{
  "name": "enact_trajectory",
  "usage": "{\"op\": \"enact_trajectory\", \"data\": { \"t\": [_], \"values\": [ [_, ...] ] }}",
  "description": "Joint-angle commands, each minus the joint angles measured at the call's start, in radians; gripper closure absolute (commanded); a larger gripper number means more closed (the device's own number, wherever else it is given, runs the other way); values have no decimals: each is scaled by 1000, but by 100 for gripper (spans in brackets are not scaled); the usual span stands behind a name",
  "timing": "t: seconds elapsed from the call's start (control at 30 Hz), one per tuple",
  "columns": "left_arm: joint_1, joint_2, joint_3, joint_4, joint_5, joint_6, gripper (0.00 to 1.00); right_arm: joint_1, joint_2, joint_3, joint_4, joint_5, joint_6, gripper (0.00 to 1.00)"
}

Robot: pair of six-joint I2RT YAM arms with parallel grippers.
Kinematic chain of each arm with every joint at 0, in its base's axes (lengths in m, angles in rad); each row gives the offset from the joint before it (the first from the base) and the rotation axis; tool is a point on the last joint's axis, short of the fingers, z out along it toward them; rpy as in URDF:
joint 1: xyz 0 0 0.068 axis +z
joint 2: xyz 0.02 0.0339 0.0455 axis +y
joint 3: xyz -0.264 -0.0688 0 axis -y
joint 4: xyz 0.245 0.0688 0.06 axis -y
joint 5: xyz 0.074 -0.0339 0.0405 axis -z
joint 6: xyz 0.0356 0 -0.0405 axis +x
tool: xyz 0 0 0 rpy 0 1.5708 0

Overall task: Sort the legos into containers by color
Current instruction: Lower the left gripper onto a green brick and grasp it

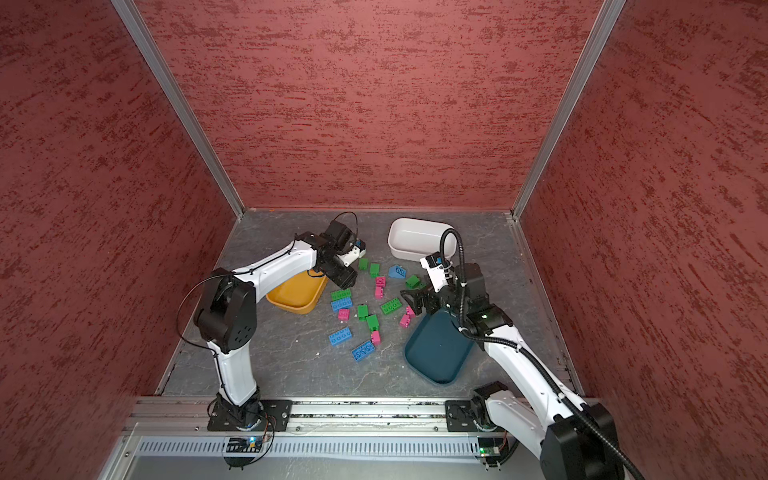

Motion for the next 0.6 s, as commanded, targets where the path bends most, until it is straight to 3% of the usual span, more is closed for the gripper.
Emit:
{"op": "enact_trajectory", "data": {
  "t": [0.0, 0.57],
  "values": [
    [-6, 19, 8, 29, -29, 40, 37, 8, -14, -12, -15, 12, -14, 1],
    [-12, 89, -43, 68, -49, 79, 37, 8, -15, -29, -5, -4, -13, 1]
  ]
}}
